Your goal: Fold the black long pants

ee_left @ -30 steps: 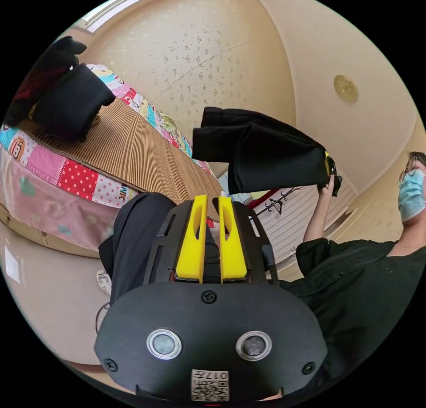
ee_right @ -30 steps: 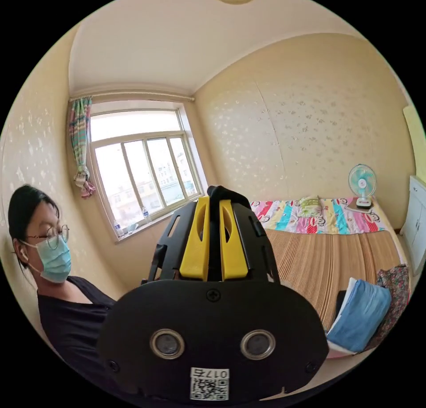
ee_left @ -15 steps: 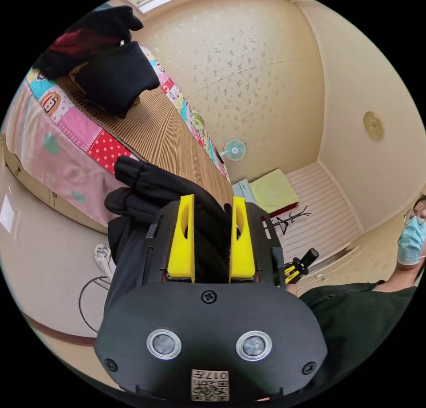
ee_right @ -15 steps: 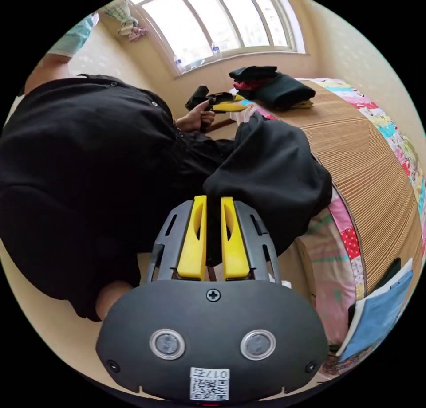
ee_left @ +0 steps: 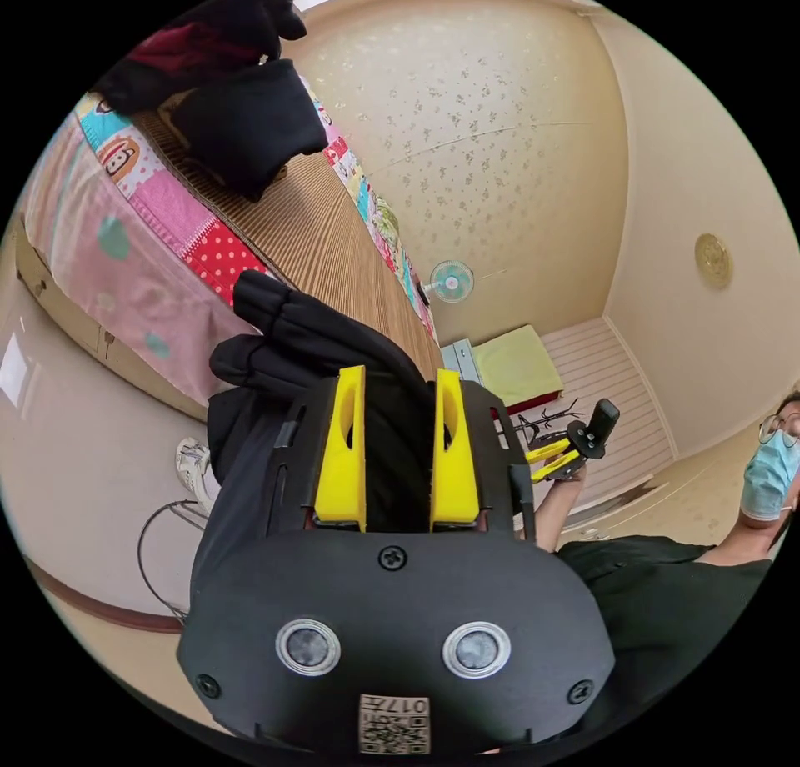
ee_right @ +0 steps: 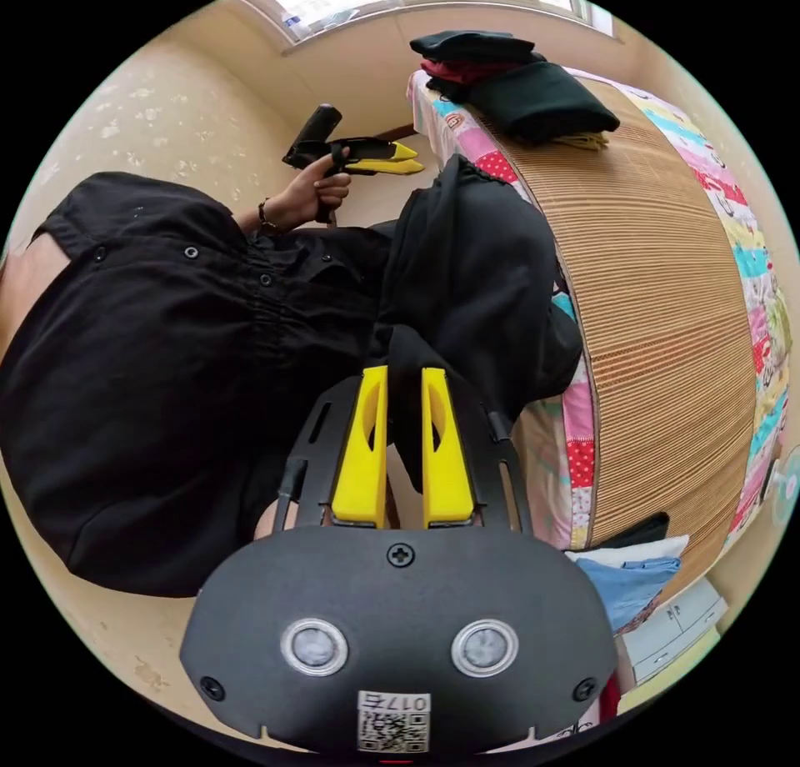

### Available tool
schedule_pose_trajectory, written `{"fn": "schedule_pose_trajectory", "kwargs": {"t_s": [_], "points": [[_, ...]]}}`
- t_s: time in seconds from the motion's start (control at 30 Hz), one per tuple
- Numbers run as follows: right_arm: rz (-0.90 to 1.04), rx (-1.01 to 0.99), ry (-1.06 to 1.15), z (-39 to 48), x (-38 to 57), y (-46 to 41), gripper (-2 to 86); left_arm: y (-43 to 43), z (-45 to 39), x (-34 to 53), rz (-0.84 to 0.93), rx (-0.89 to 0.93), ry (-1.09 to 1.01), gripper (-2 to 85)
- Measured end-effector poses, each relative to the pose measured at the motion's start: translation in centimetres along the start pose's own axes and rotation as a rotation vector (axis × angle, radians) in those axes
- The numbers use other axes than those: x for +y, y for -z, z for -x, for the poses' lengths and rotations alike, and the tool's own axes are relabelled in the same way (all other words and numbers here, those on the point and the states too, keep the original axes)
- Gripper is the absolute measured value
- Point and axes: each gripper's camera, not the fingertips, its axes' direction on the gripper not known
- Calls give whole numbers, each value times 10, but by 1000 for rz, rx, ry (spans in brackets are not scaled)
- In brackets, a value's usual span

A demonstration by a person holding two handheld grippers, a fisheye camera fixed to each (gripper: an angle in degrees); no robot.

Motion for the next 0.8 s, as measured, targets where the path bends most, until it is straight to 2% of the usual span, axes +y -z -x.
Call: {"fn": "schedule_pose_trajectory", "kwargs": {"t_s": [0.1,0.2,0.37,0.47,0.53,0.57,0.6,0.63,0.7,0.8], "points": [[14,15,-3,18,-3,5,73,11,23,-6,1,-71,83,118],[77,56,-145,27,9,2,74,9,52,-11,54,-112,186,112],[117,96,-269,54,49,6,72,-12,89,-18,144,-10,311,114],[-7,198,-380,73,80,30,71,-22,92,-20,167,1,322,115],[-185,256,-432,80,90,51,75,-31,87,-17,184,-4,303,116],[-333,263,-414,83,90,63,78,-35,85,-15,180,10,293,117],[-462,239,-365,83,83,68,83,-36,83,-12,155,39,285,119],[-499,216,-343,81,76,68,89,-36,83,-11,141,60,282,124],[-400,136,-274,72,15,49,121,-37,84,-7,127,106,302,137],[-312,197,-159,80,-83,6,150,-41,80,1,129,95,291,138]]}}
